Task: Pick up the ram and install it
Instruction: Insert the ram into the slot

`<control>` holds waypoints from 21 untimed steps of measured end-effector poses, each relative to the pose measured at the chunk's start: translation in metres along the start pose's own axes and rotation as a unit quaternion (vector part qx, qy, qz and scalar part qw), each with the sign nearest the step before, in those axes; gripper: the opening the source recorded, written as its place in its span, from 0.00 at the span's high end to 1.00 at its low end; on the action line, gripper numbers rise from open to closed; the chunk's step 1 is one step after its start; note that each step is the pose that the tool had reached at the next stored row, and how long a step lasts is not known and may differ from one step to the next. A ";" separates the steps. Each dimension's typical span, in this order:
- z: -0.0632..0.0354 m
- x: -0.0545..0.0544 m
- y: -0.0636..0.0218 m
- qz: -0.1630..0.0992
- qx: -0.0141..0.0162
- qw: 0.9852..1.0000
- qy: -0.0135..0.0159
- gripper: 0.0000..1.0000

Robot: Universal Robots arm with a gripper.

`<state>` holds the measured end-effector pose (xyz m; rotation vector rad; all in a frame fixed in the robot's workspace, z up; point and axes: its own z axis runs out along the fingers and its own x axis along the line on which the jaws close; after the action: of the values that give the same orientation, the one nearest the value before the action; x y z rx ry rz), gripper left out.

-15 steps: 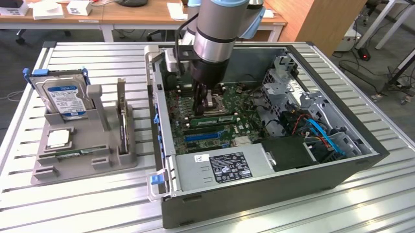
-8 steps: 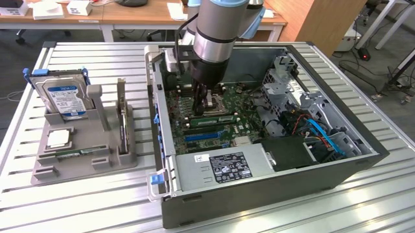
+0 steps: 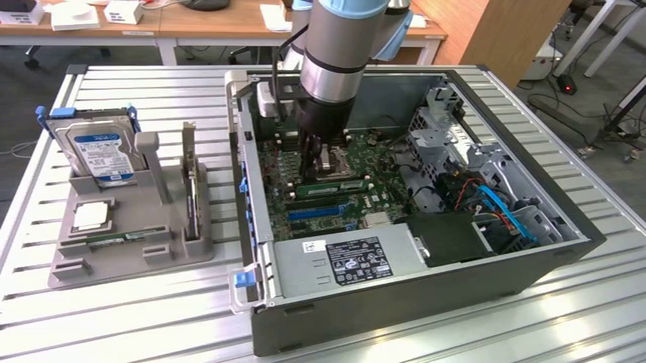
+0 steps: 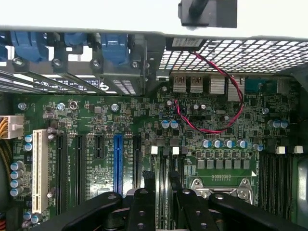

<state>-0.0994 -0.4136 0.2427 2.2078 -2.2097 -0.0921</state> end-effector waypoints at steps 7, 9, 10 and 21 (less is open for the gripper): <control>0.0044 0.000 -0.0002 0.000 0.000 1.000 0.000 0.76; 0.0044 0.000 -0.0002 0.000 0.000 1.000 0.000 0.76; 0.0045 0.000 -0.0002 0.000 0.000 1.000 0.000 0.76; 0.0094 0.000 -0.0006 0.000 0.000 1.000 0.000 0.76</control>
<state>-0.0993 -0.4135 0.2333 2.2085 -2.2099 -0.0924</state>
